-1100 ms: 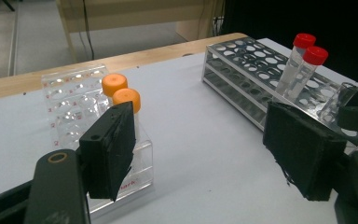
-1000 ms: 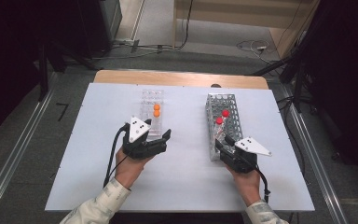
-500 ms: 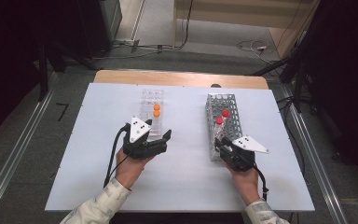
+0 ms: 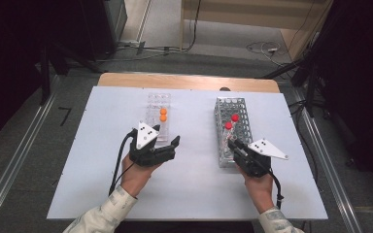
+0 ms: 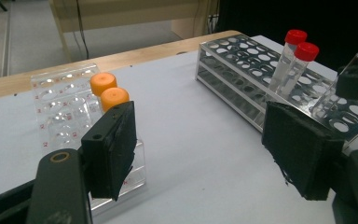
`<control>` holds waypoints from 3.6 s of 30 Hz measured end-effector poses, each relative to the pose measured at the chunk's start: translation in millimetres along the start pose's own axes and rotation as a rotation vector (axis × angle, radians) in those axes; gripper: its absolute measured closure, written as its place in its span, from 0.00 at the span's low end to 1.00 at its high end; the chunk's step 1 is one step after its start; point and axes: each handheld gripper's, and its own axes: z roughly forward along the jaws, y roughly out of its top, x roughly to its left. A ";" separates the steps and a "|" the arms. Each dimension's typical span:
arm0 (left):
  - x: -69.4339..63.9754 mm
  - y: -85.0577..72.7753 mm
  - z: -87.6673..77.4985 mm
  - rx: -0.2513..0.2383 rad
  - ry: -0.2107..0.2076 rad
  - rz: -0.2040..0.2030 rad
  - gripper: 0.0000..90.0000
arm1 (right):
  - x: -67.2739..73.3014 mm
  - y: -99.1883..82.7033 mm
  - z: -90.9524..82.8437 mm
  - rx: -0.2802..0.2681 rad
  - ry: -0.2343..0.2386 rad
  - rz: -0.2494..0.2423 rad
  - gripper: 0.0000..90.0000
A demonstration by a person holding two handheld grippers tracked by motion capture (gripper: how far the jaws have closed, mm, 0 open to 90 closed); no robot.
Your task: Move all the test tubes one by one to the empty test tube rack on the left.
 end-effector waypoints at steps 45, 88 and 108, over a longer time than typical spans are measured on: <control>-52.6 0.2 -2.3 0.064 -0.309 0.069 0.73 | 90.6 0.3 0.6 0.035 0.262 -0.148 0.82; 10.1 27.3 -22.7 -0.001 -0.147 -0.001 0.85 | 68.1 1.5 -15.0 0.080 0.254 -0.094 0.29; 56.6 44.0 3.7 -0.033 0.078 0.013 0.85 | 55.0 1.3 -17.5 0.077 0.215 -0.068 0.28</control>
